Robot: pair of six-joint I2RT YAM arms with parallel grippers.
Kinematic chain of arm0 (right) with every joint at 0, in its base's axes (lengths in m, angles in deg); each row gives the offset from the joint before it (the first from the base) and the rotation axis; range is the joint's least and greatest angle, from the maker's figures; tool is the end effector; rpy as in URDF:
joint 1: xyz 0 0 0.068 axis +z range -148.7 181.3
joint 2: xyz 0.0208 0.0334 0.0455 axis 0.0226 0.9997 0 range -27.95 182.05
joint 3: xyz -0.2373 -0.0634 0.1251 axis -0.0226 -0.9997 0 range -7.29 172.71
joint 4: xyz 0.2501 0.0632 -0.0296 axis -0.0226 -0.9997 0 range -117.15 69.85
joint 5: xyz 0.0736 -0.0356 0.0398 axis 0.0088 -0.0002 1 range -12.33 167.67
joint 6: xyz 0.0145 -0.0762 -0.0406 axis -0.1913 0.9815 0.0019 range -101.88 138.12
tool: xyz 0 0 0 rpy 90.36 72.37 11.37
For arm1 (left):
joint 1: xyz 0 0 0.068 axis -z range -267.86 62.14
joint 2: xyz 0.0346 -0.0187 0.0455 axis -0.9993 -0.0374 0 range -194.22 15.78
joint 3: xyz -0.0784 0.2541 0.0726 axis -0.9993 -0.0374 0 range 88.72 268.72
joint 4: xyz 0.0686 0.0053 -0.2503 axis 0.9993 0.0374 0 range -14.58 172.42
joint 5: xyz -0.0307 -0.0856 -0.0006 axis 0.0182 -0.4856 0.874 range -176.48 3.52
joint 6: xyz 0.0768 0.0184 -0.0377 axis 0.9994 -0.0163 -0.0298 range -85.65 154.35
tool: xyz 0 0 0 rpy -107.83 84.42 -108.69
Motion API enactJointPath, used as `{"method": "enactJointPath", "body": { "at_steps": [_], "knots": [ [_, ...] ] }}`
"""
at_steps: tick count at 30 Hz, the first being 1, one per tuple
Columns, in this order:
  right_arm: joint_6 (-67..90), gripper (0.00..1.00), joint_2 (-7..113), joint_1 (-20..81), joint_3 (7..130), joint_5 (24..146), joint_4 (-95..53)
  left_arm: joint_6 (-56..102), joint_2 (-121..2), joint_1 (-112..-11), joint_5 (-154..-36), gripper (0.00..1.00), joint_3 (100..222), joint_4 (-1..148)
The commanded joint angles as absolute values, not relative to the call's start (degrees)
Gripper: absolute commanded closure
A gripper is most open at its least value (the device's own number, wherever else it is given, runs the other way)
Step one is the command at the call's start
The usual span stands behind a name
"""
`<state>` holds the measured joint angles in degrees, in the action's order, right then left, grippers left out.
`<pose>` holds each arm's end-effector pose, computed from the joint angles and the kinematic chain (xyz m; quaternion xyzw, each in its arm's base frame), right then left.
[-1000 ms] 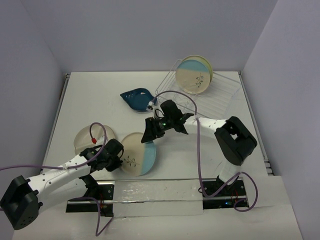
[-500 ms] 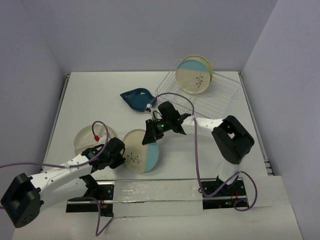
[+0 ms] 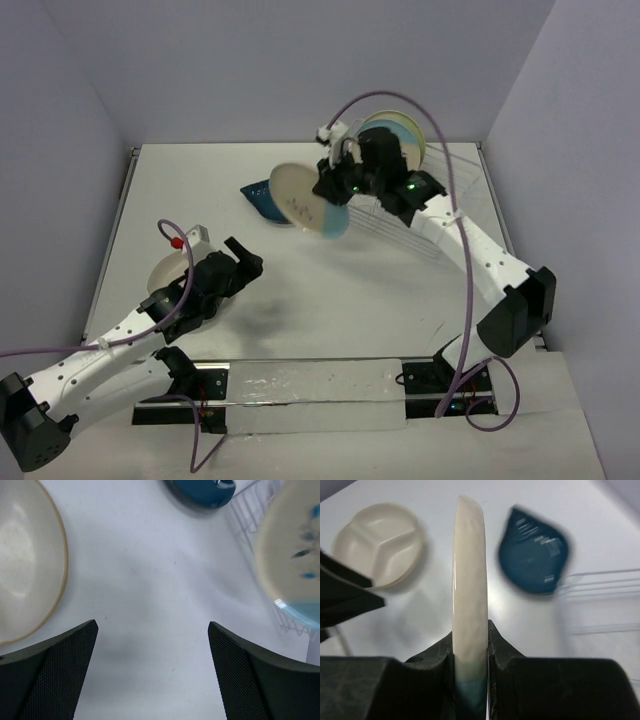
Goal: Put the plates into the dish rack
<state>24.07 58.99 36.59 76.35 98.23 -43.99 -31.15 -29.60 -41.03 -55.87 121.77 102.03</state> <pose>0.2964 0.2433 0.3591 -0.3828 0.7530 0.2772 0.4578 0.1603 -0.1133 0.2217 -0.2534 0.8403 -0.2127 0.4294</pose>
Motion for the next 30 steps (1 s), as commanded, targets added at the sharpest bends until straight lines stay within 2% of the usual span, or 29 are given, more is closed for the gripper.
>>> {"method": "enactJointPath", "body": {
  "at_steps": [1,6,12,21,30],
  "knots": [
    [40.14,1.00,53.84,28.24,86.11,95.23,-44.00,-26.09,-31.75,-40.96,-50.04,0.01,125.54,96.81],
    [48.84,1.00,58.45,21.53,92.83,92.42,-45.16,-23.64,-37.43,-43.77,-52.82,0.01,127.17,92.35],
    [57.55,1.00,68.86,15.87,106.31,92.32,-53.10,-20.43,-48.66,-54.02,-66.71,0.01,130.21,84.01],
    [67.72,1.00,77.43,12.81,110.14,96.13,-56.20,-17.41,-64.28,-59.13,-70.87,0.01,140.74,82.02],
    [67.36,1.00,86.16,12.37,116.40,96.09,-56.36,-16.89,-69.43,-61.35,-72.62,0.01,144.18,80.18]
  ]
}}
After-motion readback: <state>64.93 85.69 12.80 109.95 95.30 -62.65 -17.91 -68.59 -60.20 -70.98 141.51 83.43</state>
